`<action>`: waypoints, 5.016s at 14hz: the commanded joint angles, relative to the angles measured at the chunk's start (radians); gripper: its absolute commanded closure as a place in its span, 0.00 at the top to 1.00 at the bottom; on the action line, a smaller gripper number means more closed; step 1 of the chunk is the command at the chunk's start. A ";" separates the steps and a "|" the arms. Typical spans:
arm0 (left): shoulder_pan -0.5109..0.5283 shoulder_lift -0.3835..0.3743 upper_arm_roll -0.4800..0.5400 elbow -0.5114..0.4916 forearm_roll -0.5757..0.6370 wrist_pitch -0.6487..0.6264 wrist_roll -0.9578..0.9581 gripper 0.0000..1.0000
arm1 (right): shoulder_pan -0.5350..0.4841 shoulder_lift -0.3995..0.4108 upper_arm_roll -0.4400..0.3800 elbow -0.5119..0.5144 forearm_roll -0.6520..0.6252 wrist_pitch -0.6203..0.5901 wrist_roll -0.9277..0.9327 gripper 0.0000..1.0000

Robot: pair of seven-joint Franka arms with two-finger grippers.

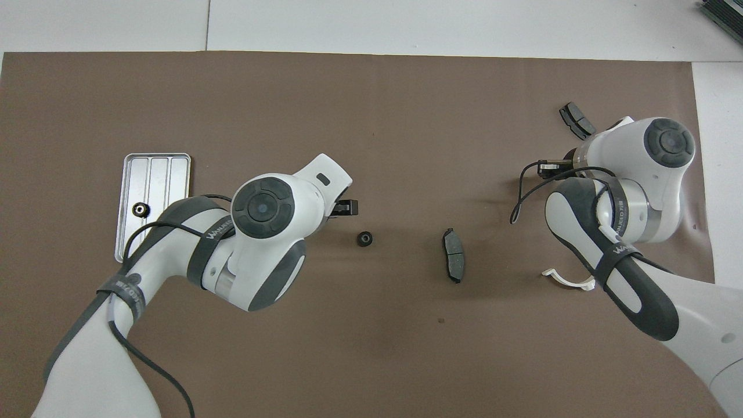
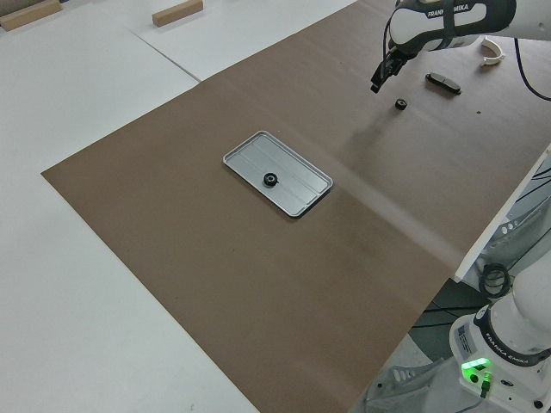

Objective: Place bearing gear from tray to pile

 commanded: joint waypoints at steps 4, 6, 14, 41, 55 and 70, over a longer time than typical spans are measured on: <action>0.242 -0.076 -0.011 -0.086 -0.005 -0.076 0.200 1.00 | -0.014 0.002 0.018 0.001 0.022 0.034 -0.031 0.00; 0.337 -0.079 -0.011 -0.111 -0.005 -0.053 0.311 1.00 | -0.015 0.024 0.025 0.030 0.022 0.096 -0.030 0.00; 0.581 -0.067 -0.012 -0.247 -0.005 0.178 0.579 1.00 | 0.009 0.103 0.042 0.125 0.100 0.158 0.031 0.00; 0.627 -0.006 -0.011 -0.290 -0.007 0.323 0.606 0.42 | 0.626 0.040 0.041 0.042 -0.049 -0.002 0.552 1.00; 0.430 -0.086 -0.011 -0.240 -0.007 0.224 0.398 0.06 | 0.621 0.048 0.041 0.050 -0.090 0.018 0.606 0.00; -0.134 0.134 -0.014 -0.016 0.003 0.240 -0.184 0.21 | -0.046 -0.118 0.041 -0.014 -0.031 -0.124 -0.099 0.00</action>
